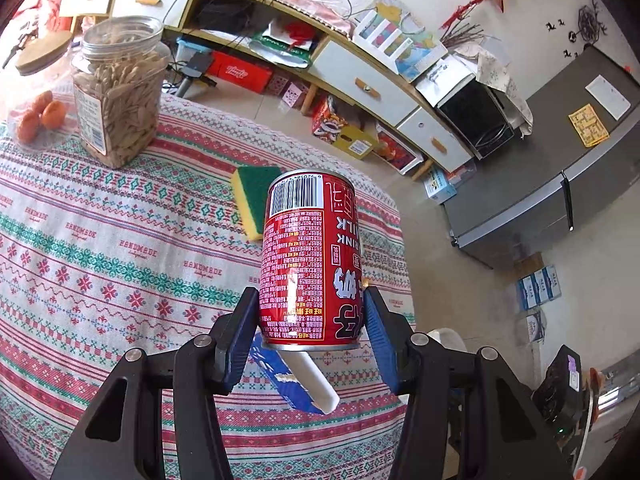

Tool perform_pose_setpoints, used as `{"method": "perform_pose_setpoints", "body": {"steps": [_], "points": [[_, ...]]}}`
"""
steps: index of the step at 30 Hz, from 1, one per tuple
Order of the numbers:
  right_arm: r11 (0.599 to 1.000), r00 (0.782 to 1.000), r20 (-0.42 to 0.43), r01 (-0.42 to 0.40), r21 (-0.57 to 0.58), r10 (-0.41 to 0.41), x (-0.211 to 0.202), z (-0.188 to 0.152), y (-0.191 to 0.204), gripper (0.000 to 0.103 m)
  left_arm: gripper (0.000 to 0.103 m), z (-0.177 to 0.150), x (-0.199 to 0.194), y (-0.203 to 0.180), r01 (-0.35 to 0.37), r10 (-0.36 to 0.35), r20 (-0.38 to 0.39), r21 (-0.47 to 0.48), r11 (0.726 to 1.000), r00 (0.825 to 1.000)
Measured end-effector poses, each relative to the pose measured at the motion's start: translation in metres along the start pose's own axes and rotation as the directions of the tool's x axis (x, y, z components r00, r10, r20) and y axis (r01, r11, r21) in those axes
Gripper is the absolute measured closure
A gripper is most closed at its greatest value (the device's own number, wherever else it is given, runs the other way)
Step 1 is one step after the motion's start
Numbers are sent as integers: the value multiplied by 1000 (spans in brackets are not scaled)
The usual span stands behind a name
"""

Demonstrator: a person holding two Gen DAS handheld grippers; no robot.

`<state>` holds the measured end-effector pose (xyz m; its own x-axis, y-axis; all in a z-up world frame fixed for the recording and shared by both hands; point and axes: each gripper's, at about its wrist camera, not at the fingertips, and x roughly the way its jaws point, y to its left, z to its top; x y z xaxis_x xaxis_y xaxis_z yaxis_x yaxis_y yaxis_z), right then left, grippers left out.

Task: Collect trash
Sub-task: 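Lift the red can with the left gripper while the right grasps crumpled cream paper, then carry the can and paper over the white bin and open both grippers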

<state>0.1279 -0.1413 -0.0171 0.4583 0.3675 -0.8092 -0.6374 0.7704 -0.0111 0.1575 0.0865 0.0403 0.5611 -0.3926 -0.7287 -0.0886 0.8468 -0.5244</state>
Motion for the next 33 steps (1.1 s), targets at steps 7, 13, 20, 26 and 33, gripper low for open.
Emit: {"method": "perform_pose_setpoints", "body": {"steps": [7, 13, 20, 26, 33], "points": [[987, 995, 95, 21, 157, -37, -64, -14, -50, 89, 48, -20, 15, -47, 56, -54, -30, 89, 994, 998], [950, 986, 119, 73, 303, -114, -108, -46, -105, 89, 48, -52, 36, -99, 129, -115, -77, 195, 972, 990], [873, 981, 6, 171, 456, -196, -126, -93, -166, 89, 48, -99, 82, -162, 210, -153, -205, 291, 934, 967], [825, 971, -97, 237, 513, -219, -116, -110, -192, 88, 48, -140, 135, -208, 278, -180, -315, 301, 912, 932], [785, 975, -145, 221, 578, -168, -106, -129, -213, 88, 48, -172, 209, -237, 241, -119, -386, 287, 927, 915]]}}
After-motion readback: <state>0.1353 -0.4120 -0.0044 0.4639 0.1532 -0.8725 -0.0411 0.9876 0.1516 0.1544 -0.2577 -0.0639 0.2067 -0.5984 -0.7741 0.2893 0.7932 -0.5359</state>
